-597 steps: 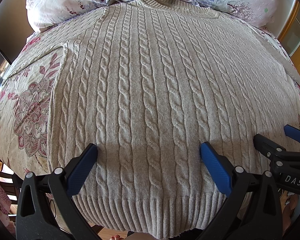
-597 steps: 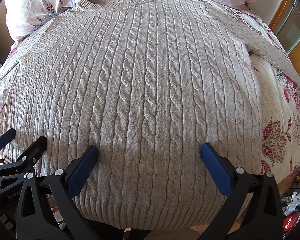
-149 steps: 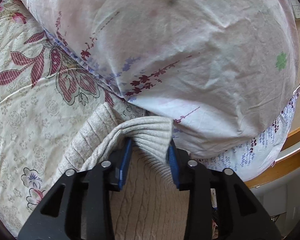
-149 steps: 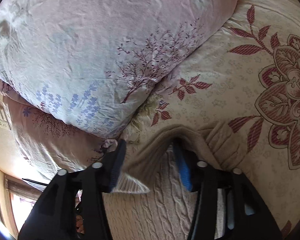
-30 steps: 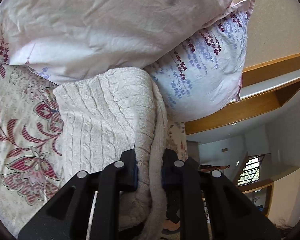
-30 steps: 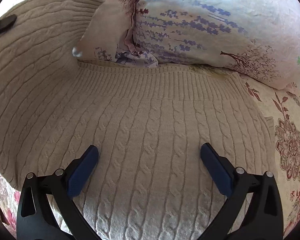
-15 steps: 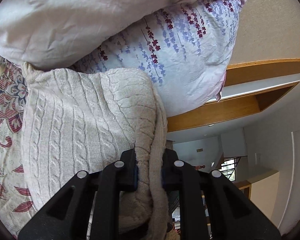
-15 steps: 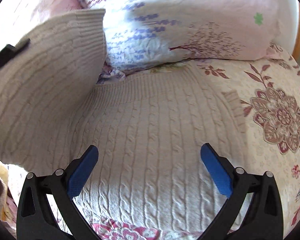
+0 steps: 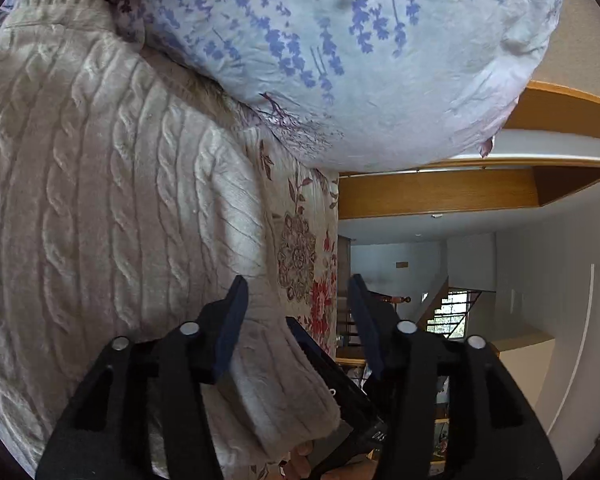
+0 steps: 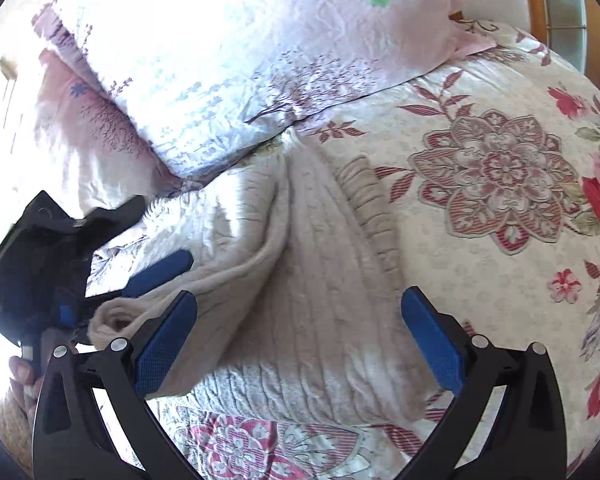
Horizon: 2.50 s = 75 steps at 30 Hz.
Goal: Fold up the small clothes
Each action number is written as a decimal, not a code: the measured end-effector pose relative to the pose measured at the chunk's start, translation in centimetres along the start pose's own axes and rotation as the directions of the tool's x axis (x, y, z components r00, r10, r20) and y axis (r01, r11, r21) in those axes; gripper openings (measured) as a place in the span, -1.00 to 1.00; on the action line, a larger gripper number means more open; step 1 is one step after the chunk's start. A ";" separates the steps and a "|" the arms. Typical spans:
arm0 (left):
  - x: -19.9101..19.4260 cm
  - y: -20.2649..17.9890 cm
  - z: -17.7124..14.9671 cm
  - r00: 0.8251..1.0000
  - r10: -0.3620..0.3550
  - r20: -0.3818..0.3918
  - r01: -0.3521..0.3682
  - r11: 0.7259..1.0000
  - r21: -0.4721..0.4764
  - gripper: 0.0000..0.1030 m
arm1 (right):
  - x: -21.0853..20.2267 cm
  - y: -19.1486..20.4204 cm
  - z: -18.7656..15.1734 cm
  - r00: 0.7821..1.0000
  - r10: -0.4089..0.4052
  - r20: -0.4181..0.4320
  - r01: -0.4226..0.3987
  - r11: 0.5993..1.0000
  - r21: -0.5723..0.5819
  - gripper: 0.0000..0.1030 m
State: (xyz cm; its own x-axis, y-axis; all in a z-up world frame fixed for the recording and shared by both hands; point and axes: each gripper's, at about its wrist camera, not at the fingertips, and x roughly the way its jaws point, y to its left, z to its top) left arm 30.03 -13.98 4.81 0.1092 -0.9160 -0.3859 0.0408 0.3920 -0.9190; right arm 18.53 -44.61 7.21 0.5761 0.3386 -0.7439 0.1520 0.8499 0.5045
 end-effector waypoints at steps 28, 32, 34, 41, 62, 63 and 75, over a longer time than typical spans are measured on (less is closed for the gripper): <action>-12.0 -2.2 -8.8 0.733 0.496 0.465 -0.679 0.579 0.452 0.96 | 6.0 0.2 6.1 0.951 0.262 -0.167 -0.222 0.949 0.222 0.42; -11.9 -1.9 -8.5 0.754 0.494 0.433 -0.656 0.613 0.441 0.96 | 6.8 0.7 6.0 0.948 0.260 -0.182 -0.225 0.955 0.194 0.11; -11.8 -1.7 -8.3 0.758 0.496 0.424 -0.651 0.623 0.434 0.96 | 7.1 0.9 6.0 0.951 0.250 -0.182 -0.219 0.960 0.174 0.05; -11.5 -0.8 -8.1 0.761 0.519 0.390 -0.647 0.651 0.397 0.96 | 9.1 1.6 5.6 0.947 0.235 -0.217 -0.198 0.963 0.180 -0.60; -11.2 -0.4 -8.3 0.782 0.497 0.375 -0.621 0.665 0.415 0.96 | 2.6 2.3 8.5 0.969 0.242 0.054 -0.244 0.969 0.038 -0.69; -11.1 -0.5 -8.5 0.786 0.490 0.376 -0.617 0.661 0.428 0.96 | 2.5 2.3 8.5 0.969 0.242 0.058 -0.244 0.969 0.033 -0.69; -8.5 -2.5 -11.3 0.794 0.475 0.379 -0.596 0.488 0.638 0.96 | 6.2 -2.4 6.8 0.991 0.125 -0.045 -0.118 0.985 0.125 -0.66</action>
State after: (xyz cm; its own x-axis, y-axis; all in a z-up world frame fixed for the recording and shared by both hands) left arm 17.73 -8.10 9.45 0.4821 -0.5095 -0.7127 0.5886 0.7909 -0.1673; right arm 27.17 -47.33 4.36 0.5537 0.4601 -0.6941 0.1821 0.7465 0.6400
